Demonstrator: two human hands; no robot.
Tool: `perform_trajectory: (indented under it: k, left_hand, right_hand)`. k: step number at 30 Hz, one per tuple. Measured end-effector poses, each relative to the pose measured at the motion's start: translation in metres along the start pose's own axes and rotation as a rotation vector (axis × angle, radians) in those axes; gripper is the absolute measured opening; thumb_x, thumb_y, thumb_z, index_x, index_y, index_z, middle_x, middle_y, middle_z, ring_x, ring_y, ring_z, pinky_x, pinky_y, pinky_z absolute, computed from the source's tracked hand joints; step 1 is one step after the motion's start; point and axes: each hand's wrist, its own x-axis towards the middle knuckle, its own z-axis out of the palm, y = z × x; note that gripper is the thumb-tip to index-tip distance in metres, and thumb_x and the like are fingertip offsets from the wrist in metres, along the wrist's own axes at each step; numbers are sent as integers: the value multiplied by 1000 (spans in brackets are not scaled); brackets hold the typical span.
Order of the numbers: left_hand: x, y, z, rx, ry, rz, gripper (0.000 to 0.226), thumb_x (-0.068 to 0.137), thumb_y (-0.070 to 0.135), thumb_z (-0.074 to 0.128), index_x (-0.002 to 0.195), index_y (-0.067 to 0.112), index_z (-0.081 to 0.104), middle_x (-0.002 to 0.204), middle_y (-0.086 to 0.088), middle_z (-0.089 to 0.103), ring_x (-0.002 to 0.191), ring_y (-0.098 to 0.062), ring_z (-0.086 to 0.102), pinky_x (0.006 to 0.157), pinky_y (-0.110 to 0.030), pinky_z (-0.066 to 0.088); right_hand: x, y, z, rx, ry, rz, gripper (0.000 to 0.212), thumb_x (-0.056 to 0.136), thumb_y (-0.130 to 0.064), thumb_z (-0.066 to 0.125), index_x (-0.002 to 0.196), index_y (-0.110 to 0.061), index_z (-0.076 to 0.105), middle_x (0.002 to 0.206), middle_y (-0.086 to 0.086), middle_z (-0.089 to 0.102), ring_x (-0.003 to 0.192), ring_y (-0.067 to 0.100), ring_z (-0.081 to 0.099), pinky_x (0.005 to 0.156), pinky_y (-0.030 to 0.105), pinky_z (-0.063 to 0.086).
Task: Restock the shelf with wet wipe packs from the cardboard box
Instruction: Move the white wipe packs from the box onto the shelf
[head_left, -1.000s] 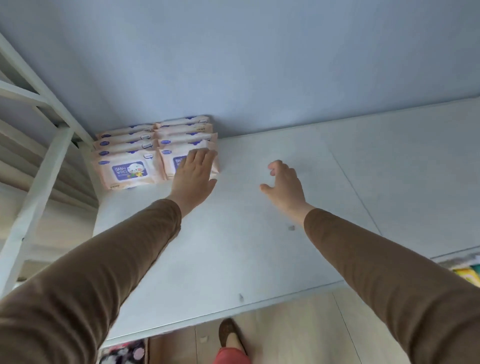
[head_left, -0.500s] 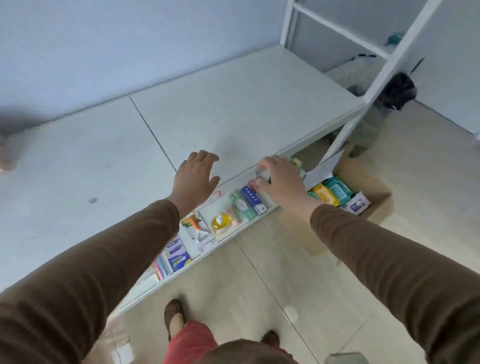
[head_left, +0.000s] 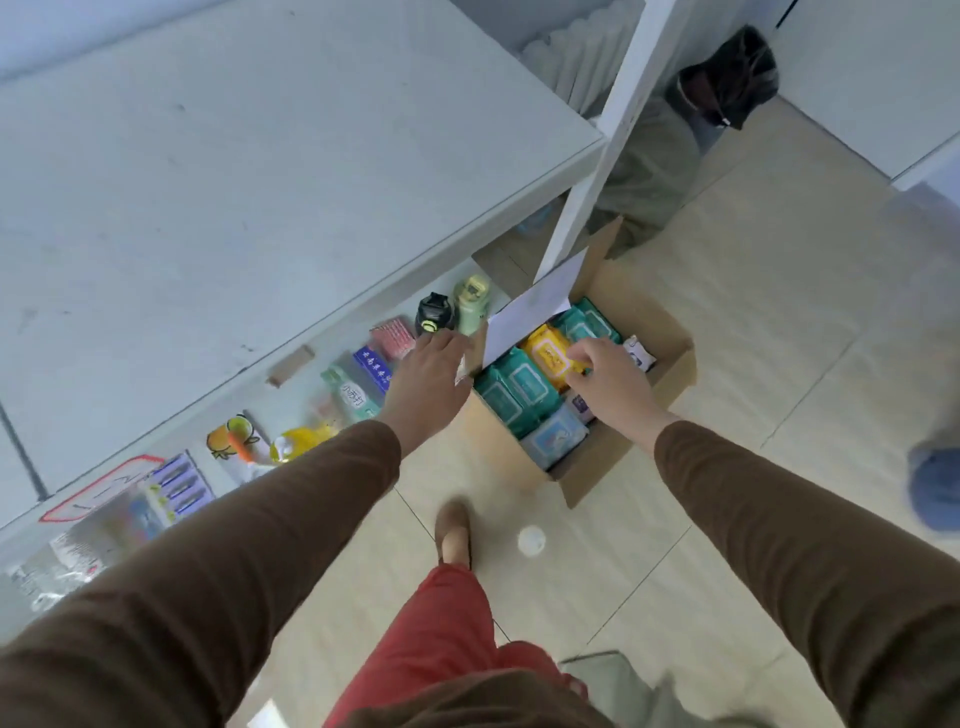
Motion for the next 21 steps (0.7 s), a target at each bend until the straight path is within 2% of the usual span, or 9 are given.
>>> perform_trajectory:
  k: [2, 7, 11, 13, 15, 18, 21]
  left_hand:
    - [26, 14, 28, -19, -84, -25, 42, 86, 21, 65, 127, 15, 55, 128, -4, 53, 119, -28, 48, 92, -42, 46]
    - [81, 47, 100, -49, -274, -100, 50, 87, 15, 60, 136, 14, 50, 132, -7, 51, 124, -29, 46, 99, -41, 42]
    - [114, 74, 159, -32, -351, -195, 49, 89, 13, 55, 137, 16, 48, 135, -6, 51, 126, -27, 45, 101, -40, 42]
    - [131, 88, 191, -37, -375, -251, 51, 90, 13, 54, 140, 15, 46, 137, -6, 49, 128, -27, 44, 103, -39, 40]
    - [145, 99, 226, -57, -389, -321, 52, 91, 15, 55, 141, 16, 44, 137, -5, 48, 128, -26, 43, 104, -39, 40]
    - [162, 115, 288, -59, -415, -413, 50, 91, 21, 57, 139, 17, 45, 135, -4, 49, 125, -26, 46, 101, -42, 44]
    - [180, 125, 348, -85, -442, -508, 43, 90, 20, 57, 133, 16, 50, 131, -4, 51, 123, -26, 48, 97, -43, 47]
  right_hand:
    - [19, 37, -6, 56, -61, 82, 30, 96, -24, 59, 126, -19, 58, 128, 0, 60, 118, 18, 58, 92, 33, 48]
    - [71, 122, -20, 43, -216, 196, 43, 97, -27, 57, 139, -18, 51, 139, 0, 57, 126, 21, 55, 97, 34, 45]
    - [116, 184, -26, -27, -323, 188, 32, 98, -31, 55, 126, -17, 55, 124, 8, 61, 114, 24, 58, 88, 31, 44]
    - [140, 219, -23, -69, -379, 160, 33, 98, -32, 55, 128, -18, 57, 123, 5, 63, 116, 26, 57, 86, 29, 43]
    - [163, 255, -14, -140, -458, 121, 19, 97, -28, 54, 113, -21, 60, 108, 2, 63, 106, 27, 58, 79, 24, 44]
    - [201, 306, 4, -206, -555, 101, 31, 94, -28, 57, 121, -12, 59, 115, 9, 62, 105, 30, 61, 89, 40, 51]
    - [245, 344, 25, -321, -606, -2, 23, 92, -29, 59, 108, -13, 57, 106, 8, 60, 97, 29, 60, 75, 35, 48]
